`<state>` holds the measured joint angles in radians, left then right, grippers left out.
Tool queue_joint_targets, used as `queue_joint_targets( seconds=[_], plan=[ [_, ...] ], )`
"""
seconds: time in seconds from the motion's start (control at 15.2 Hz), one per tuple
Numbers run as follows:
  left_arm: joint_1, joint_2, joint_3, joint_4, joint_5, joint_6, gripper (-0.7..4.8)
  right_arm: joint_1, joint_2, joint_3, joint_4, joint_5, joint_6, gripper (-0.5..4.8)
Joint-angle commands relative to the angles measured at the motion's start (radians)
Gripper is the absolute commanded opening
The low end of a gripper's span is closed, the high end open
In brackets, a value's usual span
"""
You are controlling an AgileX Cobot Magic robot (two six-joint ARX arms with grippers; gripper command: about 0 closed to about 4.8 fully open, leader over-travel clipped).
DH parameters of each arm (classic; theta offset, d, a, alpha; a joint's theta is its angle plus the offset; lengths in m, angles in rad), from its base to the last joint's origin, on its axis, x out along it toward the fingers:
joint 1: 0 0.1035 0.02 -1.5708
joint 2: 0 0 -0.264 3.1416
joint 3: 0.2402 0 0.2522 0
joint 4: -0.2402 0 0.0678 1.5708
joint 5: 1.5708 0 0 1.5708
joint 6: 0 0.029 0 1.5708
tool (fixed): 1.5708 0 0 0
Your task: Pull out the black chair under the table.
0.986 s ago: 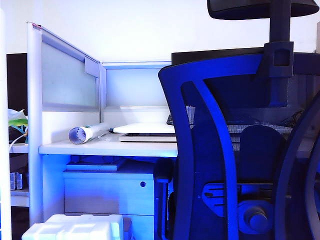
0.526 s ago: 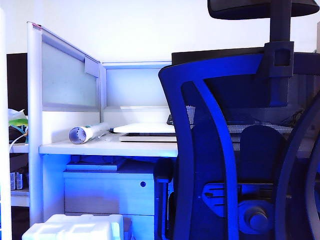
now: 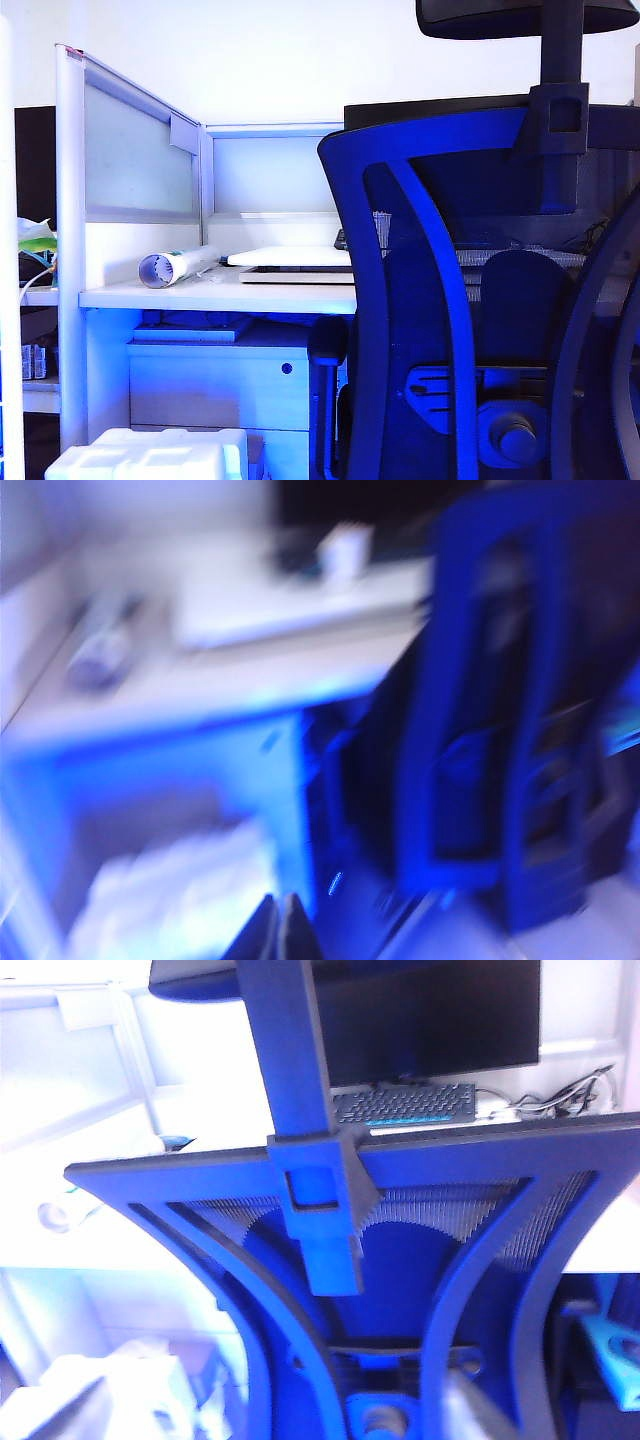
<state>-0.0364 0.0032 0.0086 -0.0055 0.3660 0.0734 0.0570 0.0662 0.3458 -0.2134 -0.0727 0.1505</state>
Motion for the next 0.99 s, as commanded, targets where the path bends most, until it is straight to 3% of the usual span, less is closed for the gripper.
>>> queue_joint_targets(
  seconds=[0.07,0.26,0.39,0.53,0.99],
  plan=[
    [0.000,0.000,0.000,0.177,0.133,-0.053,0.21,0.000,0.142,0.071,0.071,-0.044,0.014,4.54],
    [0.000,0.000,0.000,0.312,0.177,-0.154,0.22,0.000,0.365,0.169,0.190,-0.068,0.014,4.79],
    [0.001,0.000,0.000,0.324,0.177,-0.164,0.27,0.000,0.531,0.230,0.277,-0.086,0.014,4.79],
    [0.001,0.000,0.000,0.324,0.177,-0.164,0.27,0.002,0.847,0.338,0.463,-0.091,0.014,4.79],
    [0.001,0.000,0.000,0.320,0.177,-0.164,0.27,0.006,1.138,0.560,0.517,-0.090,0.014,4.79]
  ],
)
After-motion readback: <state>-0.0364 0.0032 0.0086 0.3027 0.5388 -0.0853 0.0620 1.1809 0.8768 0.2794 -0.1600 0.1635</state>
